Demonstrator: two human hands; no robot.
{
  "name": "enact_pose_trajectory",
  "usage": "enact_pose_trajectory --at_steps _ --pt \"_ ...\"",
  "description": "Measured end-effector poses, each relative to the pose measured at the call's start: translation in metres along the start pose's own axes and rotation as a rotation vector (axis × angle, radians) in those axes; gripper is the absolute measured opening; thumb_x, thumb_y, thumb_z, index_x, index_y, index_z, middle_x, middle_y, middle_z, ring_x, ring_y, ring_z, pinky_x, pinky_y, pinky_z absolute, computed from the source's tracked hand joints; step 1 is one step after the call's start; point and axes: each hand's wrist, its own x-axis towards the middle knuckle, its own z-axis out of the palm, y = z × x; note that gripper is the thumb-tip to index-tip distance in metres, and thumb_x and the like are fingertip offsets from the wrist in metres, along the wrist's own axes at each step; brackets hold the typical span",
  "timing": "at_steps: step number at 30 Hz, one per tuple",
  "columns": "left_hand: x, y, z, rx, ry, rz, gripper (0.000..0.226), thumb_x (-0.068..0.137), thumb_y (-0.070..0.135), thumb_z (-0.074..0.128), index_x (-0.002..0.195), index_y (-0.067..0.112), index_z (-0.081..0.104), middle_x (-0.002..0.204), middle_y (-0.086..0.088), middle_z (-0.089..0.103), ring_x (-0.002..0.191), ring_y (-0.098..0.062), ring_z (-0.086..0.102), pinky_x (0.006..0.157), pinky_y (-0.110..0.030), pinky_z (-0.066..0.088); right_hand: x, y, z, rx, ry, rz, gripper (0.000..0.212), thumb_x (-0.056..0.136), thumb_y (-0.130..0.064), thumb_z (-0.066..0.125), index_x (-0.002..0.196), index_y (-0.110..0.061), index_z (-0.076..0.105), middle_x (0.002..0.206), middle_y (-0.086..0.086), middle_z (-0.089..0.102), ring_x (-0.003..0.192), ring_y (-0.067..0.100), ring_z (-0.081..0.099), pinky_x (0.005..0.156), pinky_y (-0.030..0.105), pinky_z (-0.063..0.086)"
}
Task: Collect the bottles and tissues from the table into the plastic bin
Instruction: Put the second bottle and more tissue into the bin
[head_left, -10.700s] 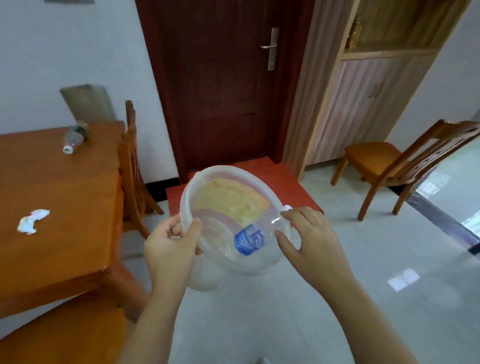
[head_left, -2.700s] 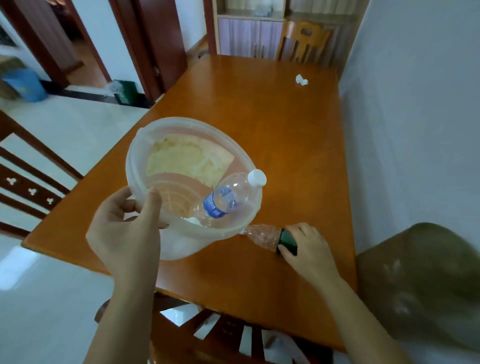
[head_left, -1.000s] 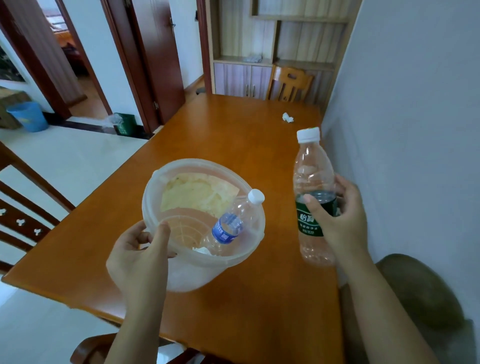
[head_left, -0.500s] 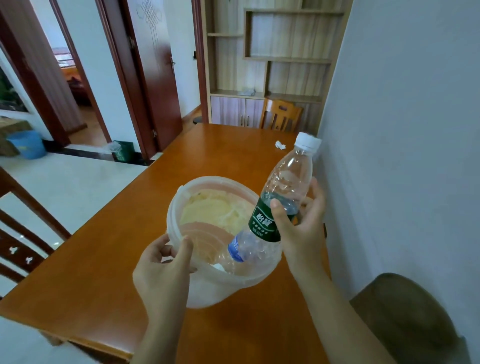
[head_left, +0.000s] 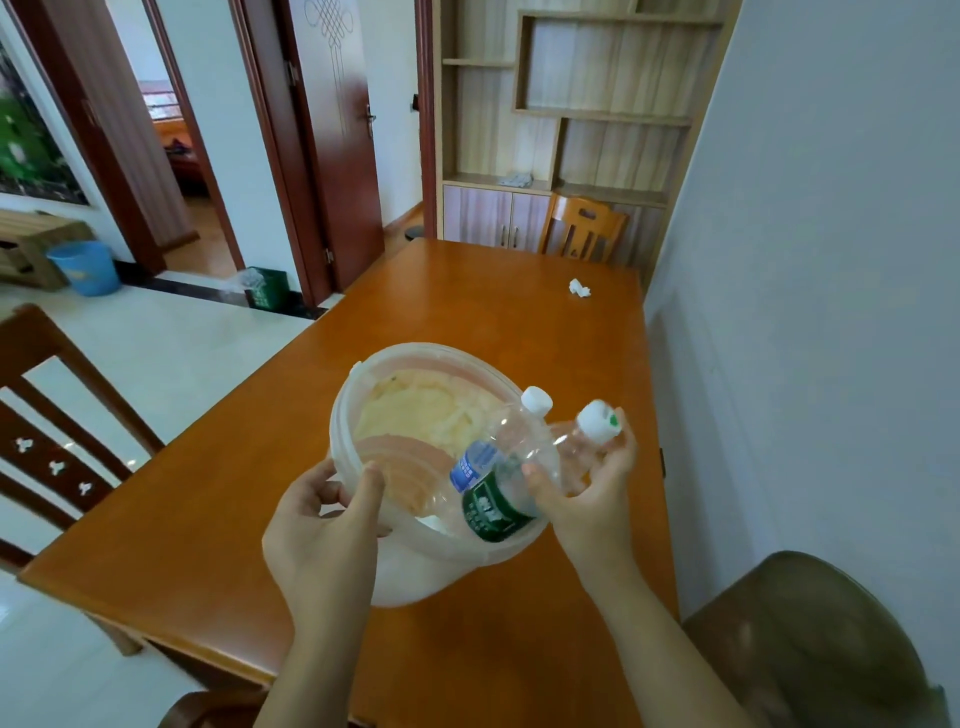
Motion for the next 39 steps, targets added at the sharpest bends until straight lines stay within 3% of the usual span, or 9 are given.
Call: enact_pose_trajectory --at_steps 5,9,15,22,26,28,31,34,39 --pt "-0.003 0.0 -0.003 0.022 0.023 0.039 0.022 0.081 0.024 0.072 0.1 0.024 0.063 0.069 0.0 0.057 0.046 0.009 0.057 0.045 -0.01 0.044 0.0 -0.002 0.0 -0.103 -0.009 0.007 0.096 0.069 -0.02 0.076 0.138 -0.031 0.011 0.118 -0.003 0.042 0.095 -0.014 0.048 0.067 0.008 0.046" --pt "-0.003 0.002 -0.007 0.031 0.055 0.039 0.029 0.081 0.027 0.071 0.108 0.018 0.065 0.065 0.002 0.056 0.045 0.007 0.058 0.052 -0.018 0.044 -0.004 -0.002 -0.002 -0.185 -0.074 0.029 0.088 0.07 -0.031 0.073 0.136 -0.034 0.016 0.124 -0.006 0.041 0.112 0.006 0.043 0.093 0.029 0.04" --pt "-0.003 0.003 -0.016 0.033 0.128 0.062 0.028 0.08 0.031 0.072 0.106 0.024 0.065 0.066 0.003 0.059 0.047 0.003 0.06 0.056 -0.022 0.046 -0.01 -0.005 -0.012 -0.479 -0.172 -0.032 0.083 0.074 -0.047 0.064 0.138 -0.027 0.016 0.137 0.001 0.033 0.12 0.01 0.034 0.086 0.025 0.035" --pt "-0.007 0.01 -0.028 0.085 0.267 0.084 0.031 0.079 0.036 0.071 0.107 0.023 0.066 0.068 0.008 0.059 0.057 -0.011 0.063 0.057 -0.026 0.051 -0.012 -0.018 -0.015 -0.812 -0.341 -0.14 0.074 0.079 -0.055 0.05 0.138 -0.02 0.021 0.142 0.005 0.027 0.128 0.018 0.028 0.098 0.035 0.037" --pt "-0.011 0.015 -0.036 0.104 0.374 0.11 0.037 0.08 0.033 0.07 0.113 0.018 0.065 0.069 0.009 0.058 0.057 0.003 0.061 0.055 -0.013 0.051 -0.015 -0.021 -0.009 -0.925 -0.437 -0.211 0.069 0.081 -0.057 0.044 0.137 -0.021 0.024 0.143 0.005 0.029 0.133 0.021 0.023 0.107 0.047 0.031" --pt "-0.014 0.018 -0.04 0.088 0.417 0.129 0.038 0.081 0.028 0.071 0.115 0.012 0.064 0.068 0.011 0.055 0.058 0.016 0.057 0.046 -0.001 0.041 -0.018 -0.022 -0.006 -0.946 -0.475 -0.246 0.067 0.082 -0.056 0.043 0.137 -0.021 0.025 0.144 0.006 0.03 0.133 0.022 0.022 0.108 0.048 0.028" --pt "-0.017 0.023 -0.054 0.081 0.464 0.128 0.04 0.081 0.026 0.072 0.117 0.009 0.063 0.068 0.016 0.053 0.057 0.02 0.055 0.045 0.003 0.037 -0.023 -0.025 0.002 -0.941 -0.507 -0.279 0.066 0.083 -0.055 0.043 0.137 -0.022 0.025 0.144 0.004 0.03 0.133 0.021 0.022 0.11 0.047 0.025" --pt "-0.014 0.025 -0.077 0.049 0.512 0.113 0.042 0.079 0.03 0.072 0.115 0.01 0.065 0.071 0.014 0.058 0.052 0.012 0.059 0.049 -0.002 0.043 -0.031 -0.034 0.019 -0.902 -0.53 -0.33 0.063 0.083 -0.052 0.046 0.136 -0.022 0.027 0.143 0.004 0.032 0.133 0.021 0.023 0.112 0.046 0.02" --pt "-0.008 0.03 -0.132 -0.089 0.6 0.092 0.042 0.071 0.034 0.073 0.106 0.012 0.068 0.067 0.008 0.058 0.041 -0.004 0.059 0.055 -0.032 0.059 -0.06 -0.053 0.062 -0.848 -0.577 -0.441 0.059 0.083 -0.05 0.047 0.133 -0.023 0.033 0.14 0.004 0.038 0.132 0.021 0.026 0.11 0.046 0.02"
